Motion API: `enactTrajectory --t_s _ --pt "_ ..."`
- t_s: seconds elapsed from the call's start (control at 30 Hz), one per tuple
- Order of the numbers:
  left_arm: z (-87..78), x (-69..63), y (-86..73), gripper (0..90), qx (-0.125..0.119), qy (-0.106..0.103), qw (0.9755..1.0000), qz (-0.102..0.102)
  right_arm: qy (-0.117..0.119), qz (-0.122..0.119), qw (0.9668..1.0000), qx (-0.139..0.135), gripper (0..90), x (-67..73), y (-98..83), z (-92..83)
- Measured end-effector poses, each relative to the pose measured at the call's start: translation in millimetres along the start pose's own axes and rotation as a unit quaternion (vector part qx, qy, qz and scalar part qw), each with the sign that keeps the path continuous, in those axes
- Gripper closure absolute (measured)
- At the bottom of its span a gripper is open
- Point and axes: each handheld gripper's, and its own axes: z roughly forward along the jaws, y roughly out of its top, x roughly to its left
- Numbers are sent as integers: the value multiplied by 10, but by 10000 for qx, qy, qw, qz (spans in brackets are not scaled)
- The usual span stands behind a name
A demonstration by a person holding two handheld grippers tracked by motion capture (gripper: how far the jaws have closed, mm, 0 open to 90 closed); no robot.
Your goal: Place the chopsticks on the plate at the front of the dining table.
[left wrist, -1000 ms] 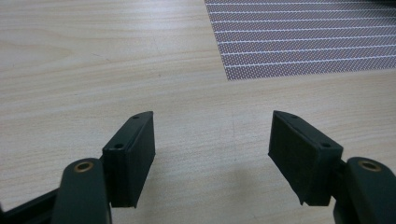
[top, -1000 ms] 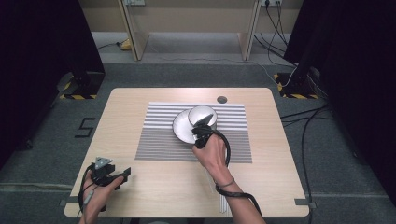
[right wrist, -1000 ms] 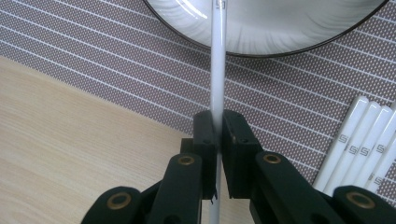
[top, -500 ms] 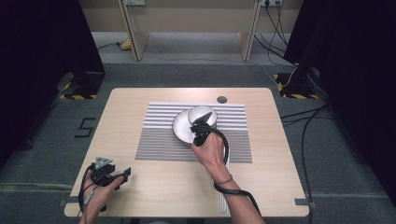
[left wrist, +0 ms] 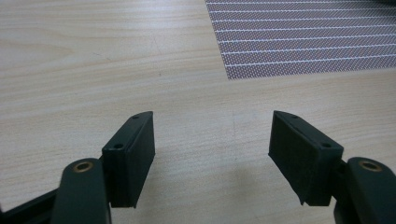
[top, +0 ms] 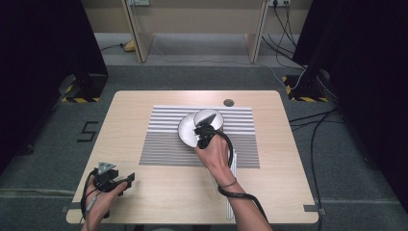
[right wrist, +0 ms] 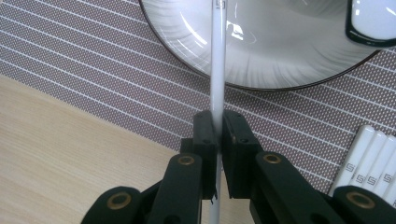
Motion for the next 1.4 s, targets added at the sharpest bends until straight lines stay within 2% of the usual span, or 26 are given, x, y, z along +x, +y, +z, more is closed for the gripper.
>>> enactTrajectory --t_s 0.27,0.87,1.4 --pt "2 -2 -1 309 5 -2 10000 3 33 73 10000 -19 853 -13 44 10" --pt "5 0 -3 308 2 -5 10000 8 -66 -1 9997 -251 853 32 103 31" --pt "8 1 -5 308 8 -13 10000 8 -102 -36 9995 -301 852 58 160 58"
